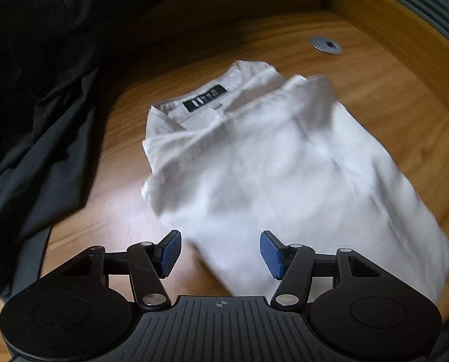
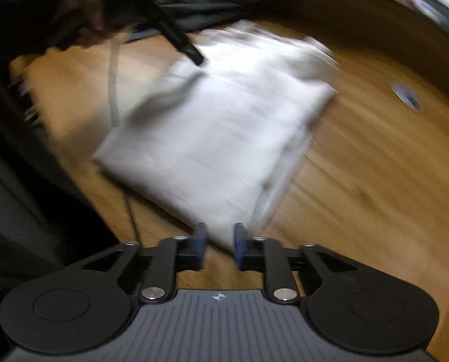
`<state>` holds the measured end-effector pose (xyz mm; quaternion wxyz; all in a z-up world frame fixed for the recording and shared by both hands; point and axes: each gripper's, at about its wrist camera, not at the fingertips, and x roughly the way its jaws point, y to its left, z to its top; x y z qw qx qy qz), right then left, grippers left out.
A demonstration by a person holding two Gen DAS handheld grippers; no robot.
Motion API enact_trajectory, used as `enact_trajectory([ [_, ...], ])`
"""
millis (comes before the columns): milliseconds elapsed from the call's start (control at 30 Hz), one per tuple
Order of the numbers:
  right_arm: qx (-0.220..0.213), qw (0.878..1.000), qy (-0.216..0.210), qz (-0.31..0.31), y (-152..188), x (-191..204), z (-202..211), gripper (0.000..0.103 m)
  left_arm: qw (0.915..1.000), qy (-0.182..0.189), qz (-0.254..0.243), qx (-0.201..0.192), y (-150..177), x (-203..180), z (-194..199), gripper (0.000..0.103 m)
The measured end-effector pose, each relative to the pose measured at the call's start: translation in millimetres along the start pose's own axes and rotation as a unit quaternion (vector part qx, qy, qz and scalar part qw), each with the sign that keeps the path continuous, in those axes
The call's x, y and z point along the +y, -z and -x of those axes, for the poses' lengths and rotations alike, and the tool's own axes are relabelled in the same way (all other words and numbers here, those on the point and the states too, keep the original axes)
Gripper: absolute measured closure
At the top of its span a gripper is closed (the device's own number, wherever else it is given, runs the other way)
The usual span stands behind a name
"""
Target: Fold clothes
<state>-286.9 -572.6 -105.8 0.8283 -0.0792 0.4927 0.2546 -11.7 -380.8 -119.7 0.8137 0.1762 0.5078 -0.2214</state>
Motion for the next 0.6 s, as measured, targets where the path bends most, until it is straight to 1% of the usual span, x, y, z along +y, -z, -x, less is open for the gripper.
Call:
enact_trajectory([
  [67, -0.002, 0.998, -0.028, 0.056, -15, 3, -6, 0.074, 0.9999, -0.004, -0.011, 0.0, 12, -7, 11, 0.042],
  [133, -0.005, 0.992, -0.051, 0.112, -26, 9, -11, 0.073, 0.9998, -0.01, -0.017, 0.001, 24, -14, 21, 0.042],
  [167, -0.007, 0.988, -0.06, 0.142, -31, 12, -14, 0.073, 0.9999, -0.009, -0.011, 0.003, 28, -16, 25, 0.042],
  [233, -0.008, 0.978, -0.076, 0.196, -39, 18, -18, 0.067, 1.0, -0.005, 0.0, 0.007, 37, -20, 33, 0.042],
  [267, -0.007, 0.973, -0.079, 0.218, -42, 21, -20, 0.062, 0.9999, -0.004, 0.006, 0.009, 42, -22, 37, 0.042],
  [300, -0.005, 0.969, -0.08, 0.235, -46, 23, -22, 0.061, 0.9999, -0.002, 0.012, 0.011, 46, -24, 42, 0.042],
  [500, 0.014, 0.943, -0.079, 0.322, -45, 35, -36, 0.058, 0.9987, 0.008, 0.045, 0.023, 73, -37, 66, 0.041],
  [533, 0.016, 0.94, -0.078, 0.332, -43, 37, -38, 0.058, 0.9984, 0.01, 0.049, 0.024, 78, -39, 70, 0.039],
  [600, 0.023, 0.931, -0.078, 0.356, -39, 42, -42, 0.056, 0.9985, 0.023, 0.043, 0.025, 83, -49, 72, 0.038],
])
